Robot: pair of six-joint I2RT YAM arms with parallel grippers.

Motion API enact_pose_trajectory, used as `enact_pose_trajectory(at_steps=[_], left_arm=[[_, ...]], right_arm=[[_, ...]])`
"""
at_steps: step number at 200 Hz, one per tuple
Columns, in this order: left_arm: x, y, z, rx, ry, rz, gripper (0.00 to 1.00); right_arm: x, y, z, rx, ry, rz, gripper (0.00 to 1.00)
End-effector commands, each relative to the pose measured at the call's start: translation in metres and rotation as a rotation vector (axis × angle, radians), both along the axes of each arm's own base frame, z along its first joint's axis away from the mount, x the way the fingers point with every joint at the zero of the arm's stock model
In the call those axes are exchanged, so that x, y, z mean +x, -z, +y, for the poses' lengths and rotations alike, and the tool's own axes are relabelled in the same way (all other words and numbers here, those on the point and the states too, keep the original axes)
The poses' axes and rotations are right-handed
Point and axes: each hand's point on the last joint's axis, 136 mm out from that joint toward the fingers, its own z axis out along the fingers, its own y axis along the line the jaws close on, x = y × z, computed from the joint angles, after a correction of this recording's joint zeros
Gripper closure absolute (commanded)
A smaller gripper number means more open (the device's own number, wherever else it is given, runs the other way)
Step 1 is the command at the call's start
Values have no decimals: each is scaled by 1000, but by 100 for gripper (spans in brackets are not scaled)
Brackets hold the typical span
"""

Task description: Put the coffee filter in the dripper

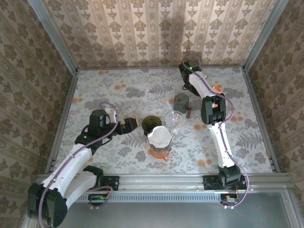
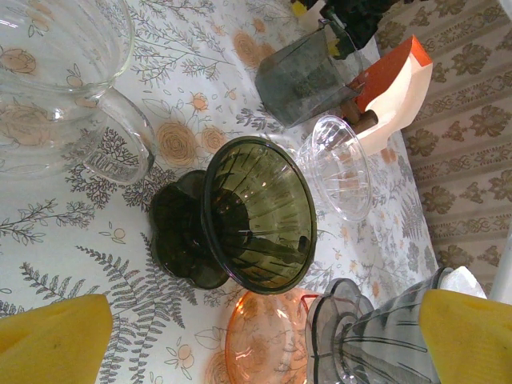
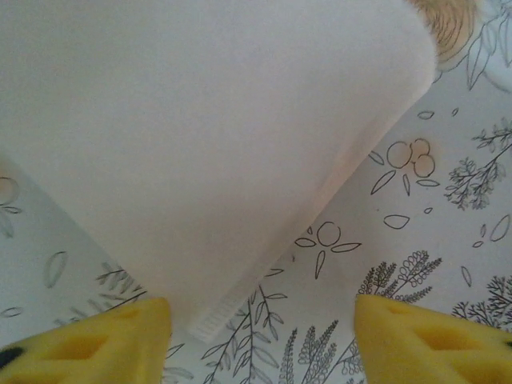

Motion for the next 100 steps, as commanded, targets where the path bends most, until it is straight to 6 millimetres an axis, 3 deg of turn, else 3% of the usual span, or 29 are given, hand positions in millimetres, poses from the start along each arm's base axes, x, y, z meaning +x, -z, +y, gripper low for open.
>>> enact_pose_trajectory(at_steps=[1,53,91,100], left_arm=[[0,-1,3,1,-5,-5,0],[0,0,3,1,-4,-2,0],[-1,1,3,1,-5,3,0],[-1,0,3,0,-4,1,0]], right_arm=[[-13,20,0,26,27,73,45],[-9,21,1,37,2,67,71],[-3,21,4,50,-37,59,100],[-1,19,5,49,-48,52,100]])
